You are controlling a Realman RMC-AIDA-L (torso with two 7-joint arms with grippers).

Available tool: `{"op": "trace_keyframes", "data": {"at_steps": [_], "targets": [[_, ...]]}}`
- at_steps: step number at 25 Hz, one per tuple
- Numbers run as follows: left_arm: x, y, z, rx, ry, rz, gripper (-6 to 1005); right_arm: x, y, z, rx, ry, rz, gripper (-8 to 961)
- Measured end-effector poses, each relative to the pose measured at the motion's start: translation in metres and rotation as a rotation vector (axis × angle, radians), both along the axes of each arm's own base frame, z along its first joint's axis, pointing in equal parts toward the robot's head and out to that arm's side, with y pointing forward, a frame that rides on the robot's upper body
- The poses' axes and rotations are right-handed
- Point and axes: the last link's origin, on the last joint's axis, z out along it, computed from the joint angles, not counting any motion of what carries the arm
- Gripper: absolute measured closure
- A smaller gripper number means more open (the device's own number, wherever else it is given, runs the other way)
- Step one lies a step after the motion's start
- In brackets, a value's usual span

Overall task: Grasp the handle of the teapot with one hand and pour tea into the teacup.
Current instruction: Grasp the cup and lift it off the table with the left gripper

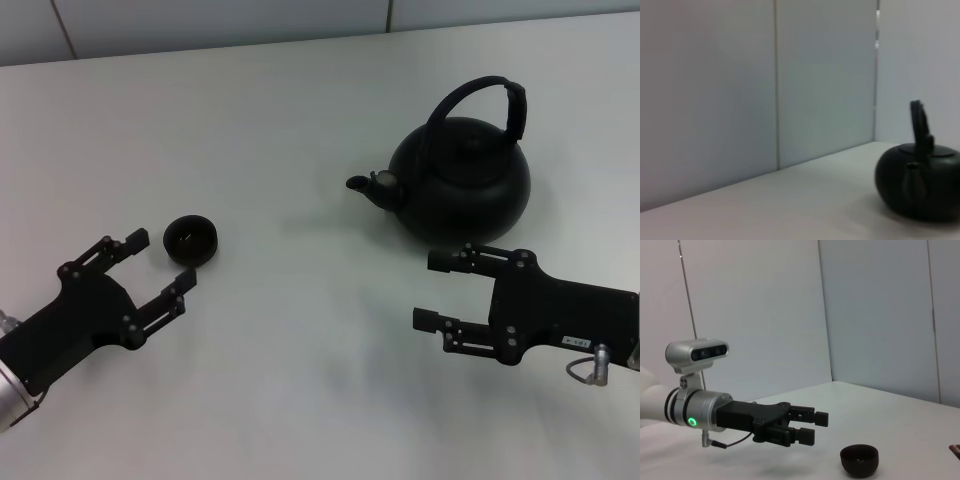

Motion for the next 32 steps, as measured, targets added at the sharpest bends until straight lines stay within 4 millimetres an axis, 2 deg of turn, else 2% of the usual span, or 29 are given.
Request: {"op": "trace_keyframes", "data": {"at_steps": [14, 32], "targets": [[-0.011, 0.000, -0.005, 0.029, 0.063, 0.047, 259, -0.001, 0.003, 0.001, 0.003, 0.000, 0.003, 243], [-0.002, 0.026, -0.015, -0.009, 0.136, 0.032, 261, -0.002, 0.002, 0.001, 0.013, 0.008, 0.004, 244]]}}
